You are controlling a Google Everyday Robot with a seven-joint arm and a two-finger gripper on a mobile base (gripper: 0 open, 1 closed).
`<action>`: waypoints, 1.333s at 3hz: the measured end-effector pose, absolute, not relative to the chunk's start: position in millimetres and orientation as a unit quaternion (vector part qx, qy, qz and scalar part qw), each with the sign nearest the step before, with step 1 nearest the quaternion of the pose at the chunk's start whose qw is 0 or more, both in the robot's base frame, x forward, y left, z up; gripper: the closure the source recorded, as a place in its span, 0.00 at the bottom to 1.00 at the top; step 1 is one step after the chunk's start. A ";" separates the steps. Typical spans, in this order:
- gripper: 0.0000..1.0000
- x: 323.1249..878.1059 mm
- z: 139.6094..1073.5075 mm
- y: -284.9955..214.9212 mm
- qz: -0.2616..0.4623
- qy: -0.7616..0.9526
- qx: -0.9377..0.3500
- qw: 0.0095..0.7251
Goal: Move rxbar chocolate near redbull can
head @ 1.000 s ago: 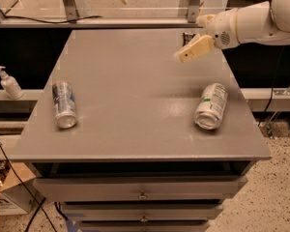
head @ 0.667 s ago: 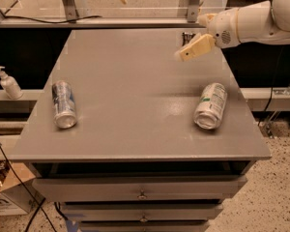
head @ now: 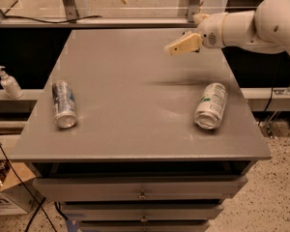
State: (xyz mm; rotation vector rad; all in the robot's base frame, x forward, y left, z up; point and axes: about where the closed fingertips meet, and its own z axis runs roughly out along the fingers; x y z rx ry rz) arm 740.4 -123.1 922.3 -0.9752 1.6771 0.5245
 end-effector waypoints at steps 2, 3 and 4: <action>0.00 799.3 901.6 -125.8 0.189 0.719 -0.350 0.570; 0.00 815.5 885.2 -142.4 0.171 0.739 -0.312 0.572; 0.00 823.9 875.9 -168.2 0.152 0.756 -0.276 0.574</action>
Offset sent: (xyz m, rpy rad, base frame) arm 0.0885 -0.0181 -0.0381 0.0630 -0.0343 -0.2590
